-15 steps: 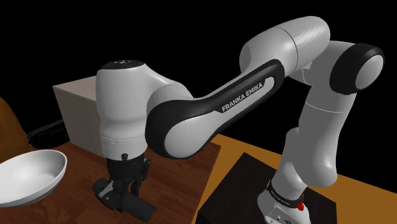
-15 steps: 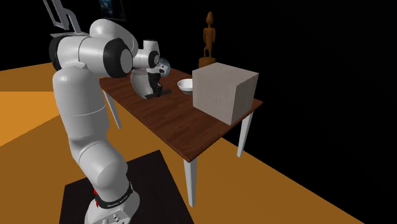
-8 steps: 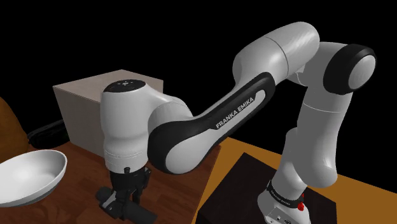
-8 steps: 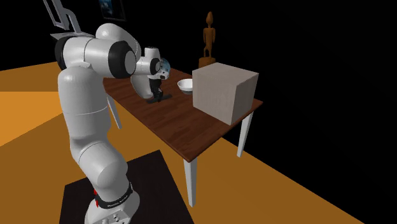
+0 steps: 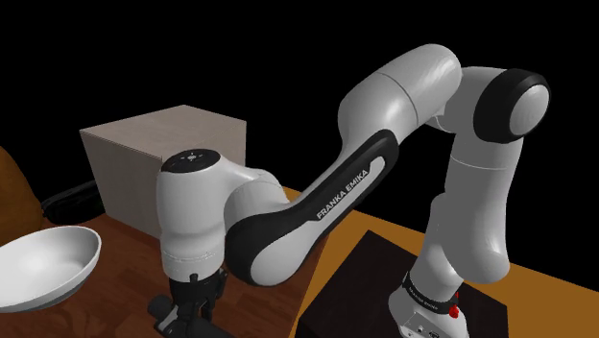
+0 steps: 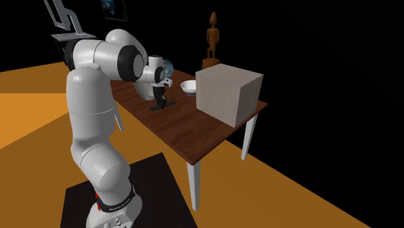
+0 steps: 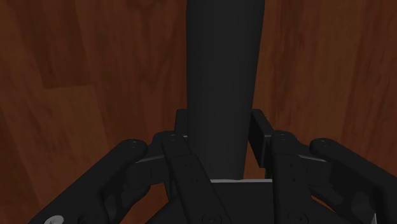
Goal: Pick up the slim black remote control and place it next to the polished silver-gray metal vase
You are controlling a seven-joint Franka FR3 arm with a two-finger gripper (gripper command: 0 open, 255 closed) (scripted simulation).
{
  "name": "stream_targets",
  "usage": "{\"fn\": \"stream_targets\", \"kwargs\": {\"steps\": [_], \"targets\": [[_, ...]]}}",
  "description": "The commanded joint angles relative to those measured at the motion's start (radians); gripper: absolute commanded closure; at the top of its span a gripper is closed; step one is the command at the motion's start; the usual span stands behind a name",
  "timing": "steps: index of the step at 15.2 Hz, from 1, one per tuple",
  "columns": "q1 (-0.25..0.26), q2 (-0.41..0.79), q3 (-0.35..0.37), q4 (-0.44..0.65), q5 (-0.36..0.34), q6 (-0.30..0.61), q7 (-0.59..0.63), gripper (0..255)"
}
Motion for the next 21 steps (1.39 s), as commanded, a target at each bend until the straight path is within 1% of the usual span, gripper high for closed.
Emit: {"fn": "stream_targets", "kwargs": {"steps": [1,2,10,11,16,20,21], "targets": [[0.004,0.019,-0.005,-0.007,-0.013,0.024,0.006,255],[0.007,0.034,-0.009,-0.014,-0.024,0.044,0.013,255],[0.008,0.034,-0.009,-0.014,-0.024,0.045,0.012,255],[0.008,0.034,-0.010,-0.014,-0.024,0.045,0.012,0],[0.007,0.034,-0.010,-0.014,-0.024,0.045,0.012,0],[-0.017,-0.049,0.009,0.024,0.034,-0.065,-0.027,0],[-0.017,-0.049,0.009,0.024,0.034,-0.065,-0.027,0]]}}
